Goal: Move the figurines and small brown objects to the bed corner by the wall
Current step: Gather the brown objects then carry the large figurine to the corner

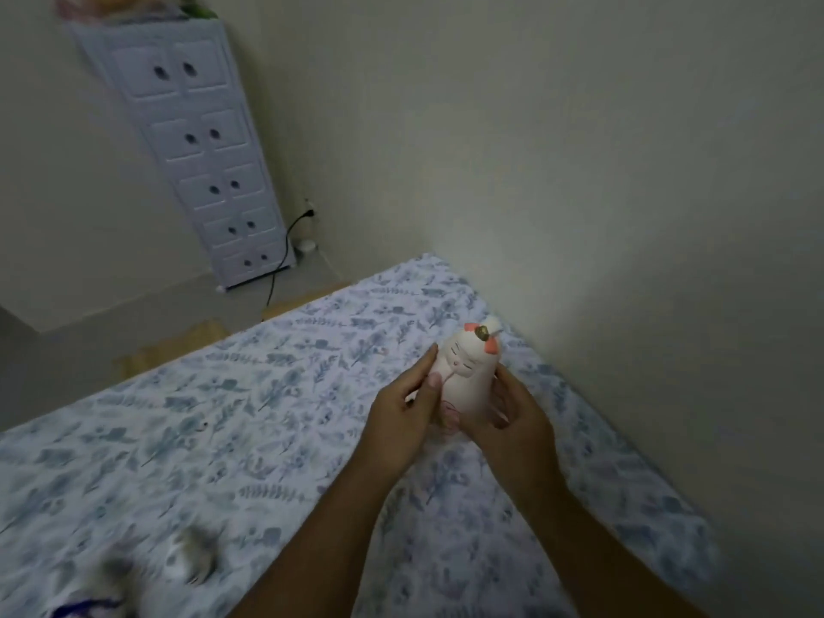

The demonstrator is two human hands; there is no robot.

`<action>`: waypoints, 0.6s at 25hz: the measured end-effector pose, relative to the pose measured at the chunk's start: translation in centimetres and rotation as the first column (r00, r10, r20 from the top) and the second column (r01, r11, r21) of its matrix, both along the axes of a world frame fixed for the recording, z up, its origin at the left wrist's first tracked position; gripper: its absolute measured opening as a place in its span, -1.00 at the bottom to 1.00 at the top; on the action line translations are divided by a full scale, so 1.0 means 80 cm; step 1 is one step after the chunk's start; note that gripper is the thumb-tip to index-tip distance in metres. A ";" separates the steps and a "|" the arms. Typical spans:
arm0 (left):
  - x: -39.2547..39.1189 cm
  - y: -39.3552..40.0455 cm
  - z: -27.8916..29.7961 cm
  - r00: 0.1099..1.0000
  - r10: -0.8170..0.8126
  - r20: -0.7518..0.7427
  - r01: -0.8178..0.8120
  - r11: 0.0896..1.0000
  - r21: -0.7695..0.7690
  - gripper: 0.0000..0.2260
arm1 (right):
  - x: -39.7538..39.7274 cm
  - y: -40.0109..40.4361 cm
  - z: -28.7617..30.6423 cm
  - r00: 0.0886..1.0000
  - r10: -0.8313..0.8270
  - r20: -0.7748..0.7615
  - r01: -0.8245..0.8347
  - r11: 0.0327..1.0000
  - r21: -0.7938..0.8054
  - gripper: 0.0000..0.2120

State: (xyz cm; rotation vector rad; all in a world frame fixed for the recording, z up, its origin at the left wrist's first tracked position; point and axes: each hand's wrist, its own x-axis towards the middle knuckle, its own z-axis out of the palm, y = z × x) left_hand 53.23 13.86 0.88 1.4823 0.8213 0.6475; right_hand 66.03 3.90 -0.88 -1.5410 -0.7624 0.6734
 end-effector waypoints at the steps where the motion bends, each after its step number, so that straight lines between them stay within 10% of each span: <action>1: 0.029 0.013 -0.005 1.000 0.003 -0.010 -0.003 1.000 -0.006 -0.62 | 0.022 0.015 -0.008 1.000 -0.015 -0.015 0.014 1.000 -0.006 -0.32; 15: 0.200 0.166 -0.077 0.999 0.049 0.003 -0.049 0.998 0.025 -0.61 | 0.170 0.169 -0.084 0.988 -0.153 0.038 0.151 0.987 0.049 -0.42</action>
